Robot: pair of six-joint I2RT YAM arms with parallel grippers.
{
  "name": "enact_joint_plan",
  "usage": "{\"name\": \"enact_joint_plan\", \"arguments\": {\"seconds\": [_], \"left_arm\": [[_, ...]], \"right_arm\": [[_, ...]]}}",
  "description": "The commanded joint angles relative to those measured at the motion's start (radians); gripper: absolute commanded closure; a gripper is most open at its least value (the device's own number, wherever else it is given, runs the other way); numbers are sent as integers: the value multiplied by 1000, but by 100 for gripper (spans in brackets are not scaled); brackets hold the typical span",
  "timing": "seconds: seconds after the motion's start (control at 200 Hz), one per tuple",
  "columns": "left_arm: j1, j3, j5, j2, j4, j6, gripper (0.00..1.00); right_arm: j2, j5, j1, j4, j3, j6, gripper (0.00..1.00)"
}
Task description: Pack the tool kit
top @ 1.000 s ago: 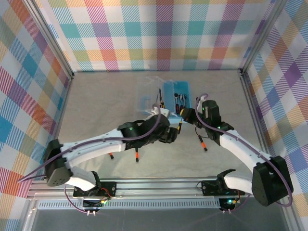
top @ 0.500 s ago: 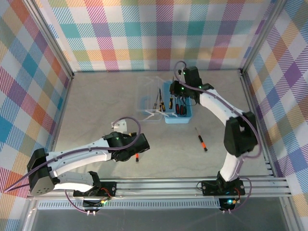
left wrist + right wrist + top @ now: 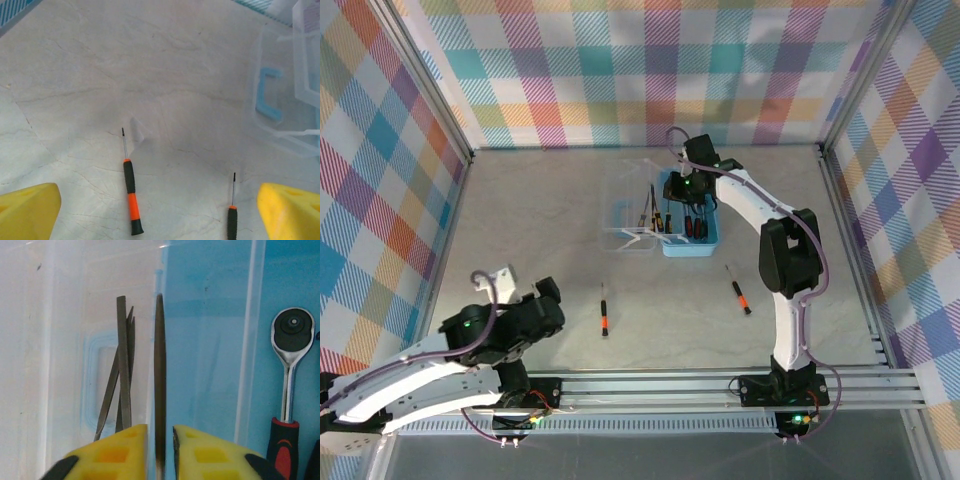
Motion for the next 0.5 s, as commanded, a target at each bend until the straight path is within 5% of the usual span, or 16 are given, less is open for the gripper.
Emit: {"name": "enact_joint_plan", "arguments": {"seconds": [0.0,0.23,0.495], "left_arm": [[5,-27,-45,-63,-23,8,0],[6,-41,-33,-99,-9,33,0],[6,-47,-24,3,57,45,1]], "right_arm": [[-31,-26,-6,-41,21,6,68],[-180,-21,-5,-9,-33,20,67],[-522,-2,0,204,-428,76,60]]}}
